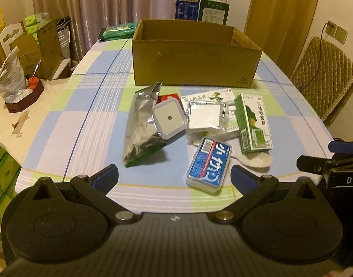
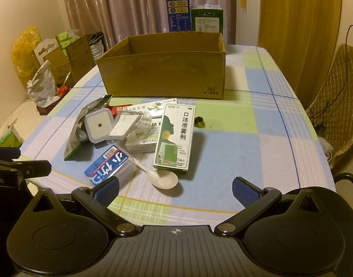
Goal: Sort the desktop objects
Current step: 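Move both tools toward the floss box and mouth spray box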
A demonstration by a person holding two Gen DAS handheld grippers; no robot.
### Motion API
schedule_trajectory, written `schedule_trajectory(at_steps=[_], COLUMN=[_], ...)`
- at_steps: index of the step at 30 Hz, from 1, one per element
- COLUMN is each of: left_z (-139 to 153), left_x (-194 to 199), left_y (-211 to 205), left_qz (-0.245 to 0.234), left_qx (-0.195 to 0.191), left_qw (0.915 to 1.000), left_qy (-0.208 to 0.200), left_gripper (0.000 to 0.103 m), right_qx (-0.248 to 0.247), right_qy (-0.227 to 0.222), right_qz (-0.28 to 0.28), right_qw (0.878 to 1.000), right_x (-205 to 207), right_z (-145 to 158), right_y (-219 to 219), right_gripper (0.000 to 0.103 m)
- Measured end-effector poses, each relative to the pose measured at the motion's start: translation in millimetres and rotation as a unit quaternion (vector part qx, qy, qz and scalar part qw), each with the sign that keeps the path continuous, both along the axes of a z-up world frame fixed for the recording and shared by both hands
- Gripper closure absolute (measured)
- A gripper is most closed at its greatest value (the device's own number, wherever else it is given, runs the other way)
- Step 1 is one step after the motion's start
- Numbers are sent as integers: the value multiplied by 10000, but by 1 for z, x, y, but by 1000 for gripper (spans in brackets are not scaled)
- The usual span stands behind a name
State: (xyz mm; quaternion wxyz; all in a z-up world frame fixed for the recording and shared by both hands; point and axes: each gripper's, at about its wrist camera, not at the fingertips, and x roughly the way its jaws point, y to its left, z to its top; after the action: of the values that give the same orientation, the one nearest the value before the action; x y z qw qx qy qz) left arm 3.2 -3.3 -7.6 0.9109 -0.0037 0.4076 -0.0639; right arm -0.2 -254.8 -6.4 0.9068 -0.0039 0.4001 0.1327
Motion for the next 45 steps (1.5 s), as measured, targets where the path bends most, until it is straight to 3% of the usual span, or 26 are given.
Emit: schedule_trajectory(at_steps=[8,14,45], left_z=[3,-2,-18], left_x=[5,11,22], left_y=[-7,-9,-23], left_qz=[-155,-205,-730], left_qx=[88,106,399], left_qw=[9998,9996,9963], left_qy=[-95,149,215], left_gripper=[1,1,1], right_qx=[41,97,71], right_qy=[63,147,255], right_qz=[-105,-164,-211], right_qw=[9999,9997,9994], right_x=[7,10,19], right_z=[-1,-5,-12], right_y=[-4,-6,-4], right_gripper=[2,2,2])
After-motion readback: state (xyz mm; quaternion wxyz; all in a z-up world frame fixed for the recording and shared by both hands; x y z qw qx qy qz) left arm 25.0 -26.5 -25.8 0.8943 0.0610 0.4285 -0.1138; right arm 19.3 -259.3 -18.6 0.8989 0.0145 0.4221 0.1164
